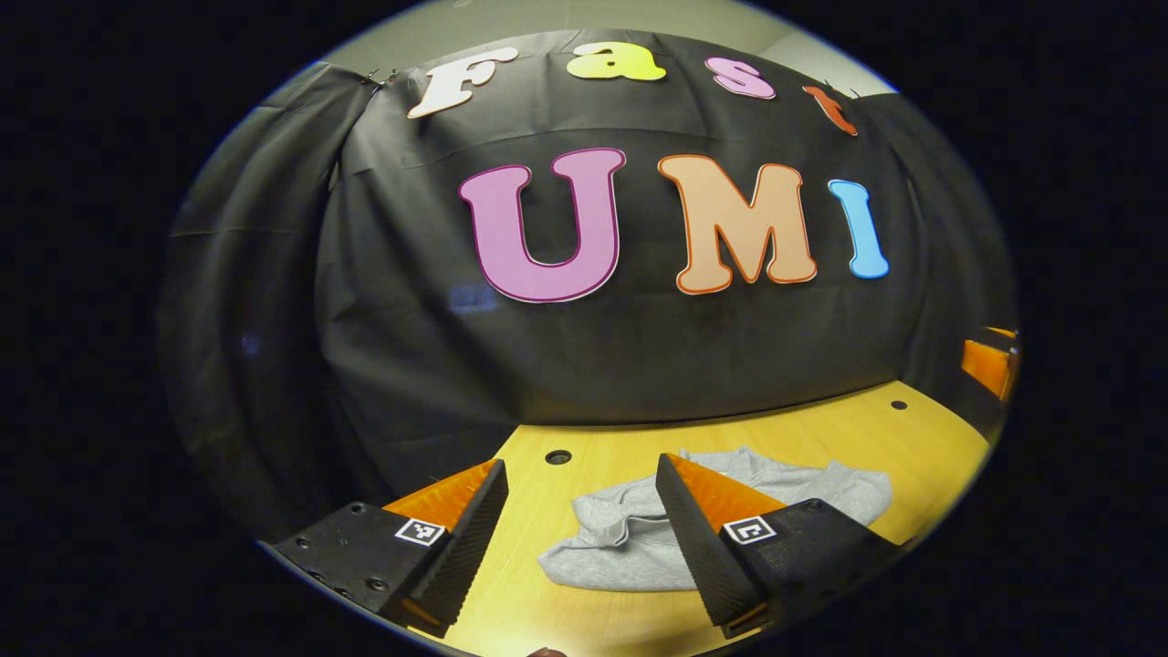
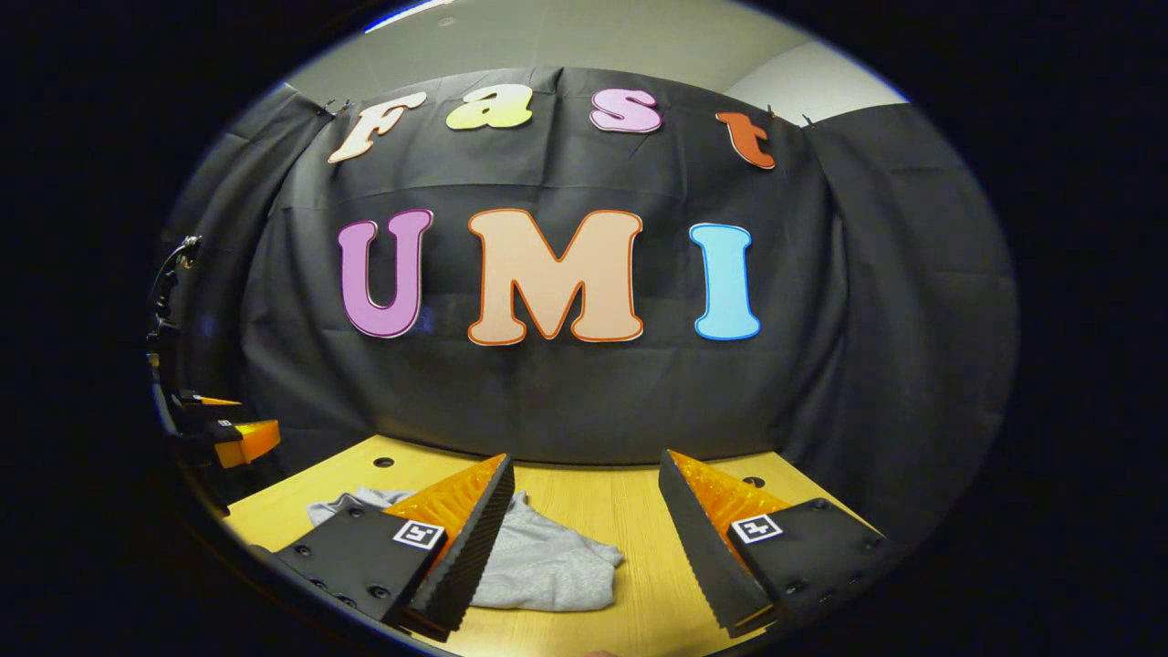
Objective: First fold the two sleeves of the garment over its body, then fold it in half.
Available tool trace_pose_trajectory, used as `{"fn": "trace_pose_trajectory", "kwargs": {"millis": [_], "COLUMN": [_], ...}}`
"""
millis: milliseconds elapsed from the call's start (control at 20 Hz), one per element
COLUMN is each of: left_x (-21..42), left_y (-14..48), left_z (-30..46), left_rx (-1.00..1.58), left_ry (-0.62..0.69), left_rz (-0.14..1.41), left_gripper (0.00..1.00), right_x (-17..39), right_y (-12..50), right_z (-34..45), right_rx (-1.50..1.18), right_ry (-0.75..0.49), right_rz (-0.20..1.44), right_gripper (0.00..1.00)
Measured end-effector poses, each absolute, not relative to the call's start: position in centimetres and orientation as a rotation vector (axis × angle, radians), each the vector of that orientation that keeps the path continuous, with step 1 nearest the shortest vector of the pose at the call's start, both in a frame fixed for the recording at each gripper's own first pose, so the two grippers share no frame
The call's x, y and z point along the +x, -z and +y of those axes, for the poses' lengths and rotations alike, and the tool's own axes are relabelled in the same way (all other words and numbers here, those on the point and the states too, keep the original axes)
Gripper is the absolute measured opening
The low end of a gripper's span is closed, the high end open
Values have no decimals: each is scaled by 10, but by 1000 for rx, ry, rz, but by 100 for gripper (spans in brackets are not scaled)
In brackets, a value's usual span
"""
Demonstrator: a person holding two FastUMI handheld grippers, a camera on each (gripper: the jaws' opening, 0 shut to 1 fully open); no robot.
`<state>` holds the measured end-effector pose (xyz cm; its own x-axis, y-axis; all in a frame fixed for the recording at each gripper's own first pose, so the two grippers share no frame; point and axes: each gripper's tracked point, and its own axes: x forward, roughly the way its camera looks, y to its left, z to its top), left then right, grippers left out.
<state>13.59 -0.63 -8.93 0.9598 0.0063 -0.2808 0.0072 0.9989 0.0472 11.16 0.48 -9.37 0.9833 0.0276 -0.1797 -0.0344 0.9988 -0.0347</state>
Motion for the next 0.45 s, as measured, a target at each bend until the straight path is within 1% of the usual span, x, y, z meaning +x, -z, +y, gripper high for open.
{"fn": "trace_pose_trajectory", "kwargs": {"millis": [50, 400, 450], "left_x": [135, 134, 134], "left_y": [86, 61, 61], "left_z": [-9, -12, -11], "left_rx": [42, 45, 44], "left_ry": [2, 13, 11], "left_rz": [279, 229, 229], "left_gripper": [94, 95, 96], "right_x": [110, 111, 112], "right_y": [90, 87, 88], "right_z": [7, 24, 24], "right_rx": [-35, -32, -36], "right_ry": [-40, -72, -72], "right_rz": [178, 175, 177], "right_gripper": [95, 95, 98]}}
